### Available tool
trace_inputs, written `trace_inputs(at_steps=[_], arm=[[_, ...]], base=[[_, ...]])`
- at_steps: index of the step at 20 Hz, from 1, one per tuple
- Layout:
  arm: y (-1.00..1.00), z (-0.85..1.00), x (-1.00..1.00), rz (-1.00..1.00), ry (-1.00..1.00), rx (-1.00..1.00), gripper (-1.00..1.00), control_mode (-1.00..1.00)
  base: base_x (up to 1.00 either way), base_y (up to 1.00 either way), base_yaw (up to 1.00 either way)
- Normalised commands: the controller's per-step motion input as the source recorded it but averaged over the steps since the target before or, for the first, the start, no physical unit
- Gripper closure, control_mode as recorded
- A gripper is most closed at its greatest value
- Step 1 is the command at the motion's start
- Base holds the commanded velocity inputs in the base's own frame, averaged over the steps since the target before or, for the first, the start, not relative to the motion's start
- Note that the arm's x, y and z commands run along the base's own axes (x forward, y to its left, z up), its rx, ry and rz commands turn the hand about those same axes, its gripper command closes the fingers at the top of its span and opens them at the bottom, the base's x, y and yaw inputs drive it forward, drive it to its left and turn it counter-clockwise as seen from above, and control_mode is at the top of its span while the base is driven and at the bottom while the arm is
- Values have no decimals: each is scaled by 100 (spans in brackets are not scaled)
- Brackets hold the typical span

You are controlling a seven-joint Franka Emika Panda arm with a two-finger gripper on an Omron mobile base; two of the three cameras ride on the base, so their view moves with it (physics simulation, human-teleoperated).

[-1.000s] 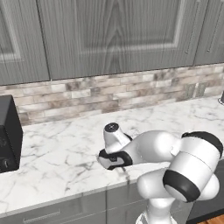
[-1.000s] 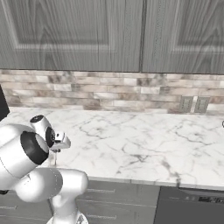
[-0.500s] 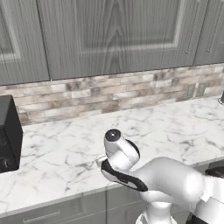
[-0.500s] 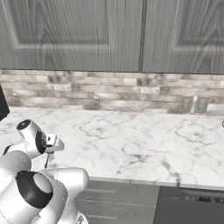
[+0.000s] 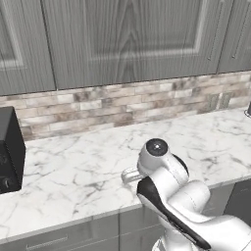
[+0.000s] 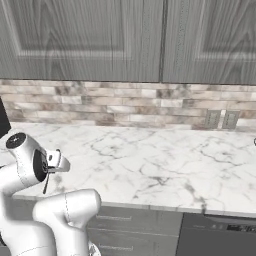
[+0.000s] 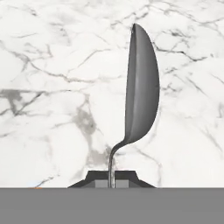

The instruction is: Take the fork and place it on the left side of the plate. Then take the spoon and place it on the right side of the plate. Make sure they're directly next to the plate.

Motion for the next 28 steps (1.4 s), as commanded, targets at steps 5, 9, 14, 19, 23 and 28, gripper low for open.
trace_inputs(at_steps=[5, 9, 14, 19, 23, 28], arm=[[-57, 99, -62, 2, 0, 8, 100, -100], [-50, 85, -64, 0, 0, 5, 100, -100], [-35, 55, -59, 0, 0, 2, 100, -100], [-7, 15, -28, -1, 0, -1, 100, -100], [-1, 0, -10, 0, -1, -1, 100, -100], [-2, 0, -30, 0, -3, 0, 100, 100]], base=[[0, 0, 0], [0, 0, 0], [0, 0, 0], [0, 0, 0], [0, 0, 0], [-57, -3, 9]])
